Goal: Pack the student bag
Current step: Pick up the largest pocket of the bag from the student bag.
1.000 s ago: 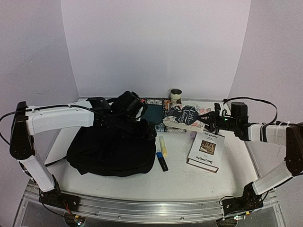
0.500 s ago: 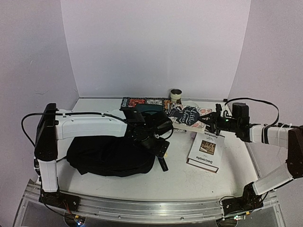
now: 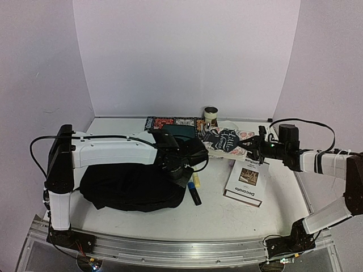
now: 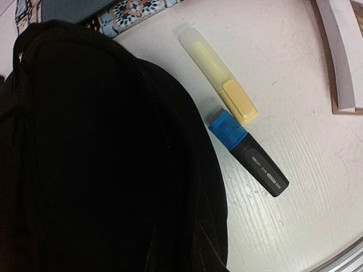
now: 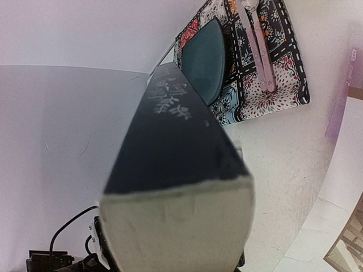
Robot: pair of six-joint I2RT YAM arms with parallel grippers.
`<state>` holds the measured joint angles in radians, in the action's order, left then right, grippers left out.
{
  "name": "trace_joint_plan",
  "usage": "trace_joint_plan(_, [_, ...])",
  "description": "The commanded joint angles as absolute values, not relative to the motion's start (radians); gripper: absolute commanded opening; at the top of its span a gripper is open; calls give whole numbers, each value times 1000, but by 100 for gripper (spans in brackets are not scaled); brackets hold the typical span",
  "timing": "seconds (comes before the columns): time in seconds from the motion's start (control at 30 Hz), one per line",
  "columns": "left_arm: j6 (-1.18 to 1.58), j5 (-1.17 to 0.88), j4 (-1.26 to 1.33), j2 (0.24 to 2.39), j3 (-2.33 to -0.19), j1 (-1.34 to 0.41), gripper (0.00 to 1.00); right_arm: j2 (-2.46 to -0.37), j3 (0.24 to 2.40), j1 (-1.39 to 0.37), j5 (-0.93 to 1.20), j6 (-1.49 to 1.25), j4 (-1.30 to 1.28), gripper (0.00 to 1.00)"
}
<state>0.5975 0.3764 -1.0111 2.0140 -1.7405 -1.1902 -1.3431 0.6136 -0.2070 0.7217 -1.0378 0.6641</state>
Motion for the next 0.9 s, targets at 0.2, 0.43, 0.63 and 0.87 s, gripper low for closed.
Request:
trace_joint_plan(0.2, [564, 479, -1120, 1937, -1880, -1188, 0, -1229, 674, -208, 821, -1037, 677, 0])
trace_joint_plan(0.43, [533, 551, -1161, 1904, -1954, -1179, 0, -1211, 686, -255, 828, -1050, 631, 0])
trace_joint_plan(0.63, [506, 608, -1180, 1870, -2003, -1167, 0, -1241, 707, -356, 812, -1072, 631, 0])
trace_joint_plan(0.87, [483, 631, -1183, 1849, -2058, -1163, 0, -1292, 744, -465, 769, -1116, 650, 0])
